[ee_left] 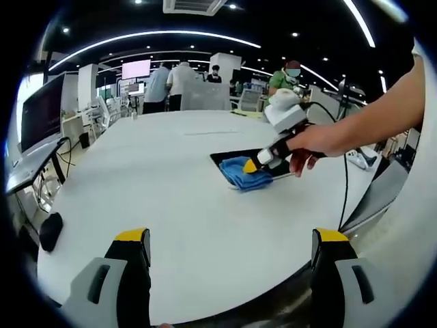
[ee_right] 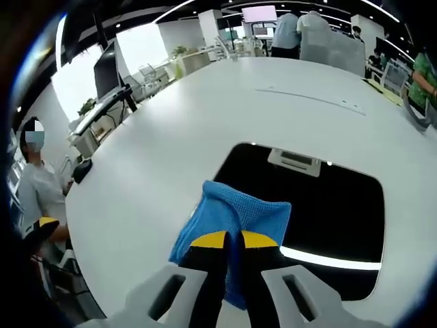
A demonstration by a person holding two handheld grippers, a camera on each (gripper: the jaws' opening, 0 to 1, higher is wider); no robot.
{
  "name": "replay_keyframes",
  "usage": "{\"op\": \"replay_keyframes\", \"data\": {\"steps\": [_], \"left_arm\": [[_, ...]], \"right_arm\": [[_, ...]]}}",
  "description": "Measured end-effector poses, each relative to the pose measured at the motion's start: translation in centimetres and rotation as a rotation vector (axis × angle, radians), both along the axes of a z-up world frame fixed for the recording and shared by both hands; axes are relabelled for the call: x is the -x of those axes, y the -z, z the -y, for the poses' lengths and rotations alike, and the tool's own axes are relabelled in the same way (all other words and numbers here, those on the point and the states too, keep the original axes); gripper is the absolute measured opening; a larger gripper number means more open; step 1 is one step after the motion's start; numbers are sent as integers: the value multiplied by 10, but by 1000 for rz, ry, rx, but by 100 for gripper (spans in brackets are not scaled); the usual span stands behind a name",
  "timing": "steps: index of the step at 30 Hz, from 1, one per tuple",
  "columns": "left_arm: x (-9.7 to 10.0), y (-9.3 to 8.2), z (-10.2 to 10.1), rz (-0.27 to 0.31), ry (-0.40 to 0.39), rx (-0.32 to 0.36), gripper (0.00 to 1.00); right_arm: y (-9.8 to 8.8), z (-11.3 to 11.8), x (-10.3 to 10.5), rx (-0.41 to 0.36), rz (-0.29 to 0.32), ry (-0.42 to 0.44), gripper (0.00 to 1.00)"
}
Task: Wipe the mirror surface with the cleaning cloth until all visible marks leave the cleaned area.
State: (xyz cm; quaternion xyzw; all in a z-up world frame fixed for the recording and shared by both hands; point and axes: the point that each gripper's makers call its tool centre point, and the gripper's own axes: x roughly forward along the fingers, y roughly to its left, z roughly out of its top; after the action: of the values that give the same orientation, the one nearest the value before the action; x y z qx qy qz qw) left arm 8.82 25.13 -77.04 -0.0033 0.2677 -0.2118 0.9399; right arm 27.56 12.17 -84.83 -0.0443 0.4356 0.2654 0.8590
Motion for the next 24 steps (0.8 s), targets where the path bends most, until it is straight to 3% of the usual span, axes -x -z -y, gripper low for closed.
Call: {"op": "replay_keyframes", "data": {"steps": [21, 23, 24], "left_arm": [[3, -2, 7, 11, -3, 9, 99], [4, -3, 6, 14, -4, 8, 99], [4, -4, 5, 15, -6, 9, 99]], "right_arm": [[0, -5, 1, 34, 17, 5, 3], [0, -5, 0, 34, 26, -11, 3], [-1, -7, -1, 48, 61, -66, 3]]}}
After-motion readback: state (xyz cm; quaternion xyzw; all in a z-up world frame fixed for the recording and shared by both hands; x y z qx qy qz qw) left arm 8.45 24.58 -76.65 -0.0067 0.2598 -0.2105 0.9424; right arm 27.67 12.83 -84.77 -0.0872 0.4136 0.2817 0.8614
